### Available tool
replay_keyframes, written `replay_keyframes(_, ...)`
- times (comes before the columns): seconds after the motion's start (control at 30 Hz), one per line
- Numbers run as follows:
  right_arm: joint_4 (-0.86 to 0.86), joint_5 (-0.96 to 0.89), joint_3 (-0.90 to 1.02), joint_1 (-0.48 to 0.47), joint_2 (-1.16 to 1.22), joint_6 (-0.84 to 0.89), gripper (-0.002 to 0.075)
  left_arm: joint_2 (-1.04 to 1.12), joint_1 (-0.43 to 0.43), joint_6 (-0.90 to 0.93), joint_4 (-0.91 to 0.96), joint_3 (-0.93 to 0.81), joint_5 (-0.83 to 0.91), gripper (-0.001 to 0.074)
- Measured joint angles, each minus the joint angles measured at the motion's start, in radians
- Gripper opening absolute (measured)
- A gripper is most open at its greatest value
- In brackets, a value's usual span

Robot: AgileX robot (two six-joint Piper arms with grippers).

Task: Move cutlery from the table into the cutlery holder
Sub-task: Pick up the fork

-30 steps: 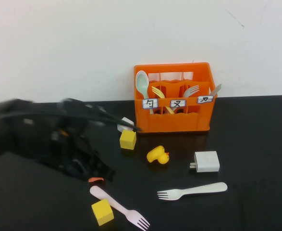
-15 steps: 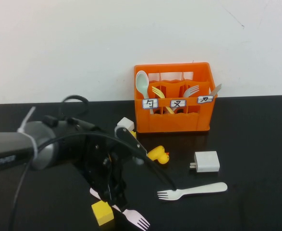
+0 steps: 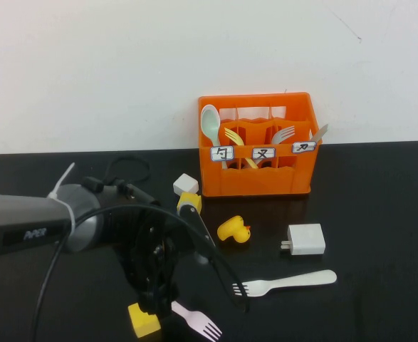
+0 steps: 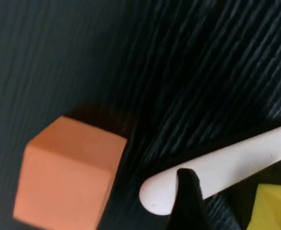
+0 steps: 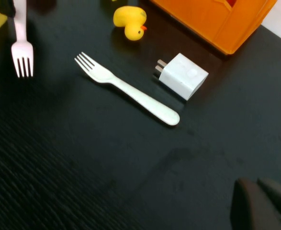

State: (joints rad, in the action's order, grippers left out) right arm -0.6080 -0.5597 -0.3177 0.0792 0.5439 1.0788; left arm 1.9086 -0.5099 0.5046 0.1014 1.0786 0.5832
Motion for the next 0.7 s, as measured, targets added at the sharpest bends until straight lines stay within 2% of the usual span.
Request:
replay_keyframes(0.33, 0.0, 0.004, 0.0, 0.0, 0.0, 0.0, -0.0002, 0.047, -0.072, 0.103, 0.139, -0.002, -0.016, 0.0436)
replay_keyframes(0.7, -0.012, 0.012, 0.0, 0.0, 0.0, 0.001, -0.0002, 0.08, -0.085, 0.115, 0.136, 0.008, -0.006, 0.0434)
